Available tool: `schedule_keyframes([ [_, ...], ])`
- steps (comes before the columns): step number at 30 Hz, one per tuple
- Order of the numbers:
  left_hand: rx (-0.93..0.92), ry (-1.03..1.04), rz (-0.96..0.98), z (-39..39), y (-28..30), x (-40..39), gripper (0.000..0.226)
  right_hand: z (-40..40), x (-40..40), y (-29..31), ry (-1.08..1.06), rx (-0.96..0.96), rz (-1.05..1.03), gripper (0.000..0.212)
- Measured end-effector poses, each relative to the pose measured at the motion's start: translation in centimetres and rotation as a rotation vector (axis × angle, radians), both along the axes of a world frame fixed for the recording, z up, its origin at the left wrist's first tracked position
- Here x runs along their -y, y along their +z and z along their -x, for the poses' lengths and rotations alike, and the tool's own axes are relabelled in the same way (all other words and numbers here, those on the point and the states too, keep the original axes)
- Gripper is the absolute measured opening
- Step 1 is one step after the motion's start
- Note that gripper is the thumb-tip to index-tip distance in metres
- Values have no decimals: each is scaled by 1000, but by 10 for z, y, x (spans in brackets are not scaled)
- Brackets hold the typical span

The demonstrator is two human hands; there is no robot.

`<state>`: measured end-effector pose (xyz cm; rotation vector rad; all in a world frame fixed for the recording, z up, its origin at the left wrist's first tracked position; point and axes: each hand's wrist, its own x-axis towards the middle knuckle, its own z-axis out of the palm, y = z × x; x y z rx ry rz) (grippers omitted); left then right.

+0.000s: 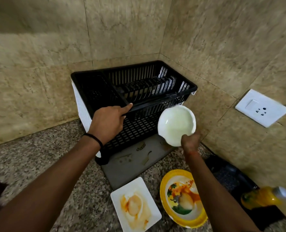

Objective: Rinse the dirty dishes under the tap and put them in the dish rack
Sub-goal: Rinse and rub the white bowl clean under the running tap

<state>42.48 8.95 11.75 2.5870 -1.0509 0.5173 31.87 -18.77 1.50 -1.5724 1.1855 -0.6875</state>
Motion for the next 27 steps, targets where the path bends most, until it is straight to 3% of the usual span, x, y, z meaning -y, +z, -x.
schedule_keyframes([
  [6, -2, -10, 2, -1, -3, -1, 48, 24, 3, -9, 307, -23, 730, 70],
  [9, -2, -13, 1, -1, -2, -1, 49, 16, 1, -1, 456, -187, 953, 87],
  [12, -1, -9, 3, -1, -2, -1, 49, 2, 0, 6, 608, -291, 1124, 90],
  [15, 4, -3, 9, -1, -2, -2, 49, -21, -8, 10, 754, -313, 1192, 82],
  [20, 11, 9, -8, -3, -4, 0, 51, -38, -28, -4, 771, -367, 1233, 72],
  [23, 7, 4, -3, -4, -5, 1, 51, -32, -29, -32, 839, -487, 1278, 81],
  [27, 19, 11, -3, -4, -4, 1, 50, -32, -32, -54, 875, -681, 1070, 80],
])
